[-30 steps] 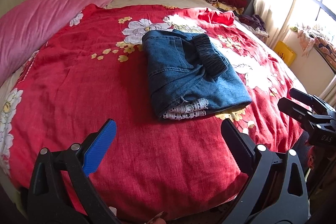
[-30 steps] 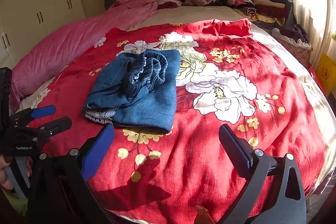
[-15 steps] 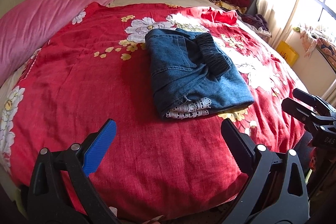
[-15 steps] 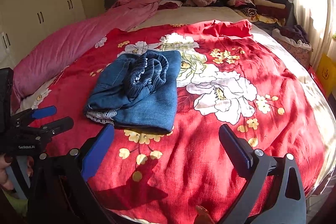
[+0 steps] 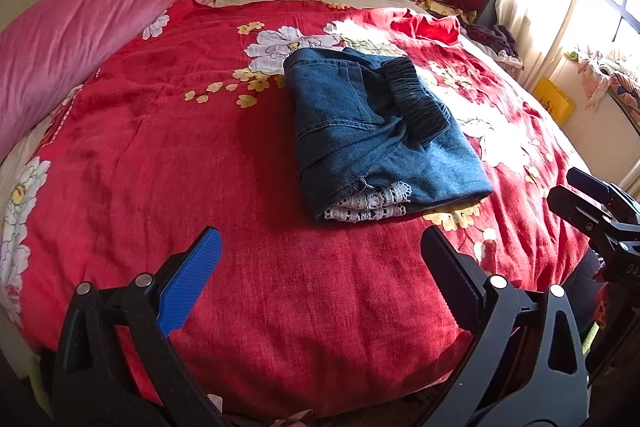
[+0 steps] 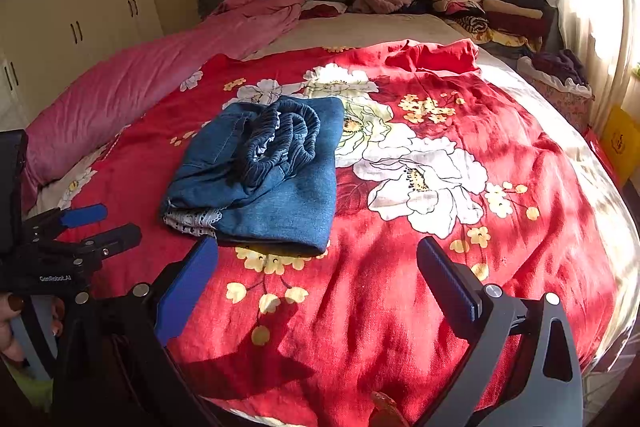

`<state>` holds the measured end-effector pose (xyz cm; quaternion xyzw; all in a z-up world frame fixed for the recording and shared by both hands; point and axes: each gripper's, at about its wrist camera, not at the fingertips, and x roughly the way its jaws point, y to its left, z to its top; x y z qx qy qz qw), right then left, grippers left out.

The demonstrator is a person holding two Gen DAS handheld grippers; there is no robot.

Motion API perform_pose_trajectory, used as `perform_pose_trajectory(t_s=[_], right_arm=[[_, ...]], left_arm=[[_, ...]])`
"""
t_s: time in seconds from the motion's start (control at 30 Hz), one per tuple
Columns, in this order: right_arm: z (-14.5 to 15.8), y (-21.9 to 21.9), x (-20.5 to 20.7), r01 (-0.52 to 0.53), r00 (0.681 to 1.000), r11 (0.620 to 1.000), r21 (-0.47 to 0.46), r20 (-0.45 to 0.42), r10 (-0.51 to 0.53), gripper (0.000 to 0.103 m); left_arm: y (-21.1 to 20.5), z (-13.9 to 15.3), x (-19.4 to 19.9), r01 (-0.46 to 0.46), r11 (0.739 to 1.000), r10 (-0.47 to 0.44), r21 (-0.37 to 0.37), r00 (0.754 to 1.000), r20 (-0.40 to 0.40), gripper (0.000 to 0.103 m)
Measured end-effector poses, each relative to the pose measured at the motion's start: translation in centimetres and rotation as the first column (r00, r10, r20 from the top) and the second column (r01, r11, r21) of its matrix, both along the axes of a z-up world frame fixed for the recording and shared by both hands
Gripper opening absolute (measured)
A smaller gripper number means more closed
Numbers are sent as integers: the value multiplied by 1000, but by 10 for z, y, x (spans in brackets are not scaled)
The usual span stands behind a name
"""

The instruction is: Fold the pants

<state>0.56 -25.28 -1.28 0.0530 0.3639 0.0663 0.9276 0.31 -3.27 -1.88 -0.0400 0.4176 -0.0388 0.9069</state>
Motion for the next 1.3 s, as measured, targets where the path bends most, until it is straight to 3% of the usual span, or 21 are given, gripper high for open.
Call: perform_pose_trajectory(t_s=[1.3], right_arm=[[3, 1, 1, 8, 1000, 1000, -24, -1, -8, 99]], left_arm=[[0, 0, 0, -6, 1000, 6, 5, 1000, -12, 94]])
